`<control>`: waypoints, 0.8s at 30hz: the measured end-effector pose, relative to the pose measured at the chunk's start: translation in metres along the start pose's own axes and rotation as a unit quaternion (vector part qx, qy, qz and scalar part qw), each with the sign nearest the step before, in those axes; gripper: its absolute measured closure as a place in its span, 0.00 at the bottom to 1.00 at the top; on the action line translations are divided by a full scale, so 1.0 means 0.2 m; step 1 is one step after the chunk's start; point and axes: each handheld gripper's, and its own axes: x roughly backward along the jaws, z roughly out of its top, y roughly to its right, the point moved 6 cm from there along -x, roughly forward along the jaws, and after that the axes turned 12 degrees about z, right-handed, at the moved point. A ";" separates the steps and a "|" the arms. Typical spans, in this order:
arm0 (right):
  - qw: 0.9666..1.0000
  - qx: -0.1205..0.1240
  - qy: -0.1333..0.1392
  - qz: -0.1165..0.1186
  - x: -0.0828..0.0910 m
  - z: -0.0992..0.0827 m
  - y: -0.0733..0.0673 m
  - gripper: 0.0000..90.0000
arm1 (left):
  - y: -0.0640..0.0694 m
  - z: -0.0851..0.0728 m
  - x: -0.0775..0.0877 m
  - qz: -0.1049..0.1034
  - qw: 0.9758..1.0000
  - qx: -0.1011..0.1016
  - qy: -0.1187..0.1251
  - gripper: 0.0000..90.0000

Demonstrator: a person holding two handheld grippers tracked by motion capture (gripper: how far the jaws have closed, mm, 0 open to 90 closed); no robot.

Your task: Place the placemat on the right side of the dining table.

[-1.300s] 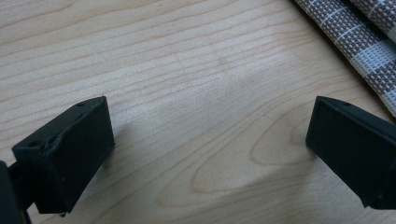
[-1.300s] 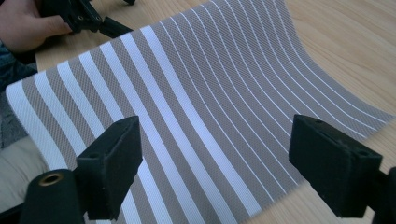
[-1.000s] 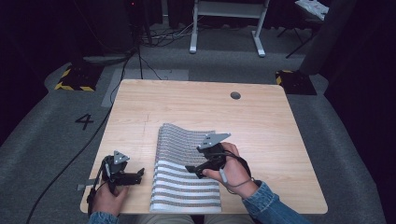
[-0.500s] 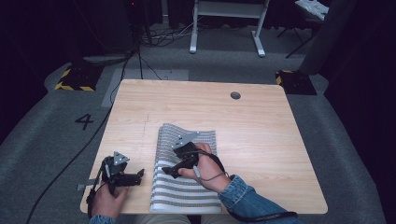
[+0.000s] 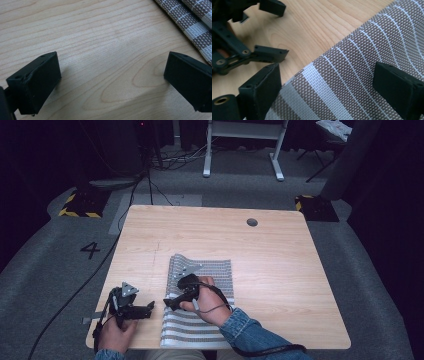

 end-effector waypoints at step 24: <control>0.998 -0.040 -0.015 0.053 0.01 -0.04 -0.01 0.68 | 0.00 0.00 0.00 0.000 1.000 0.000 0.000 0.01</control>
